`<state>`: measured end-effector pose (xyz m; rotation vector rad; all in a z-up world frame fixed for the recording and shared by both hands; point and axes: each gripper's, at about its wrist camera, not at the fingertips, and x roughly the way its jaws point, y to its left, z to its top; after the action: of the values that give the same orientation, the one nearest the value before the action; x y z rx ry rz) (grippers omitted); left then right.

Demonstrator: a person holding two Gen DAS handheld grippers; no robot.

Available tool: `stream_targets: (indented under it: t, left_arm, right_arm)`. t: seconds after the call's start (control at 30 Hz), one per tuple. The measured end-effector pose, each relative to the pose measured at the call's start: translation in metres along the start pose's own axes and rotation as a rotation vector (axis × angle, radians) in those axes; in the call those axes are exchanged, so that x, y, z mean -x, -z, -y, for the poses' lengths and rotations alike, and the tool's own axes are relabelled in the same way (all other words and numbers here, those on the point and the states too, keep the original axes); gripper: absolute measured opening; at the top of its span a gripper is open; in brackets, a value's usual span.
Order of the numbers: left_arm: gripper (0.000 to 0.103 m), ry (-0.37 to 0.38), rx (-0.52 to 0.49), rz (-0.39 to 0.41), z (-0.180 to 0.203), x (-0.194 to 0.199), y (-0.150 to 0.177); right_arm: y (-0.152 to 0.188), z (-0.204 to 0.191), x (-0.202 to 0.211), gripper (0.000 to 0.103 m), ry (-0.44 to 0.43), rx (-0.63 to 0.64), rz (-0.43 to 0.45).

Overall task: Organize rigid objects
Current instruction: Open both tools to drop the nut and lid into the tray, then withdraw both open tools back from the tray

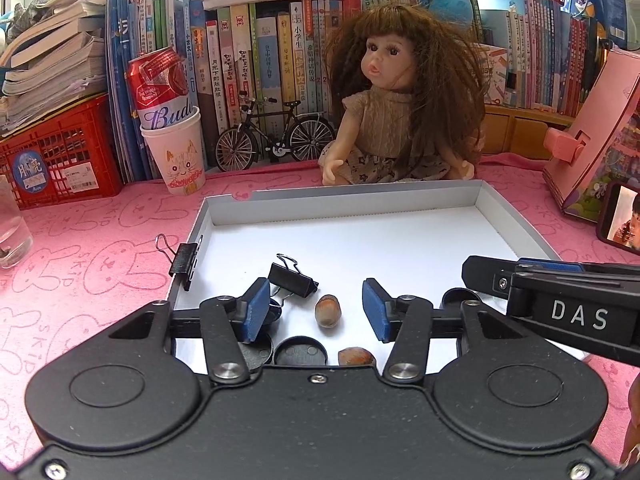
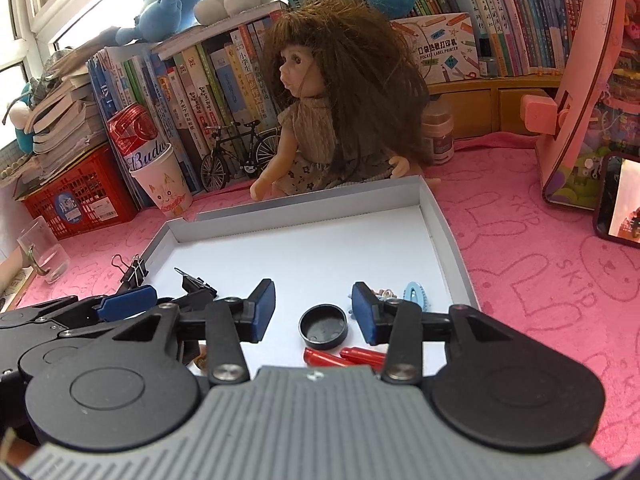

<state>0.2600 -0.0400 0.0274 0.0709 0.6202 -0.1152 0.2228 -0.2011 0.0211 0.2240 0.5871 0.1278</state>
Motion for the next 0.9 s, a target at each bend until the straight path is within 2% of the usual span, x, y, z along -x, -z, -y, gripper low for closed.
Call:
stream_targets:
  t: [0.13, 0.4, 0.63, 0.9]
  left_arm:
    - [0.057, 0.003, 0.014, 0.002, -0.003, 0.009, 0.000]
    - [0.077, -0.002, 0.015, 0.028, -0.008, 0.036, 0.002]
    - [0.080, -0.005, 0.015, 0.049, -0.012, 0.059, 0.009]
    - [0.082, -0.009, 0.035, 0.059, -0.018, 0.078, 0.025]
  right_arm:
    - [0.000, 0.001, 0.010, 0.068, 0.009, 0.003, 0.017]
    - [-0.002, 0.001, 0.034, 0.084, 0.032, 0.041, 0.074]
    - [0.007, -0.002, 0.053, 0.089, 0.053, 0.106, 0.100]
    - [0.020, -0.003, 0.070, 0.092, 0.053, 0.111, 0.122]
